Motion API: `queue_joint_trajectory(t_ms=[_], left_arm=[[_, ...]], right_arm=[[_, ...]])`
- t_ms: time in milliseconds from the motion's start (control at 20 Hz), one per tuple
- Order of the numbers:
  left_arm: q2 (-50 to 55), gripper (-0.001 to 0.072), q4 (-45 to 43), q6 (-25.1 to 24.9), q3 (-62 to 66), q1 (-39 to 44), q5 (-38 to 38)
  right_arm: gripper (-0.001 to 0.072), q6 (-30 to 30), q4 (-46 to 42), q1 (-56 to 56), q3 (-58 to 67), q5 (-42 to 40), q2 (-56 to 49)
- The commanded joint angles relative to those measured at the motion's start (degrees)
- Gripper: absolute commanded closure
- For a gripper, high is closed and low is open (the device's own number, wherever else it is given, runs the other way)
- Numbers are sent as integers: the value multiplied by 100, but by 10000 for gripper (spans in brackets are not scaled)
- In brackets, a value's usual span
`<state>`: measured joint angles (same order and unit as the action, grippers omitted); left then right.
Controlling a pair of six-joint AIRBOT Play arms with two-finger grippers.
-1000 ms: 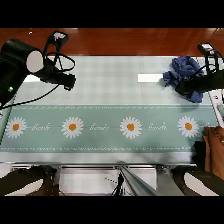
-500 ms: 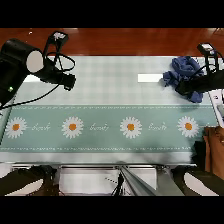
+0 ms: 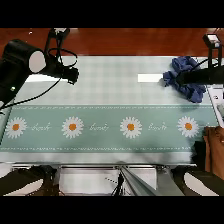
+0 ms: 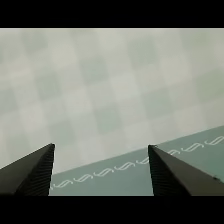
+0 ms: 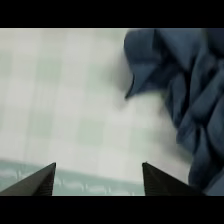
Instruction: Fold the shirts.
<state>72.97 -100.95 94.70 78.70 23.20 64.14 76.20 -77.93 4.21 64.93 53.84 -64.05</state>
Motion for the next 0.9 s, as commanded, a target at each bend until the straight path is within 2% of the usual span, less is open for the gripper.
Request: queue_joint_trajectory(t_ms=[0, 50, 150, 250, 450, 550, 800, 850], left_arm=[[66, 11, -9, -11, 4, -11, -614], [98, 11, -13, -9, 4, -15, -743], [155, 11, -13, -9, 4, -28, -822], [179, 11, -13, -9, 4, -46, -813], [179, 11, -4, -7, 4, -44, -813], [179, 11, -4, -7, 4, -44, -811], [179, 11, 0, -2, 4, -44, -813], [177, 11, -2, -2, 4, -44, -813]], right_arm=[[107, 31, -262, 11, 0, -1652, -42], [107, 393, -758, 90, 0, -2201, -107], [105, 1729, -1388, 518, 13, -3001, -435], [104, 2361, -1340, 1069, 55, -2942, -885], [102, 2332, -992, 1644, 55, -1652, -1803], [101, 2057, -898, 1626, 55, -1259, -2203], [106, 1722, 227, 1458, 55, -1154, -2918], [150, 1718, 297, 1386, 55, -1156, -3010]])
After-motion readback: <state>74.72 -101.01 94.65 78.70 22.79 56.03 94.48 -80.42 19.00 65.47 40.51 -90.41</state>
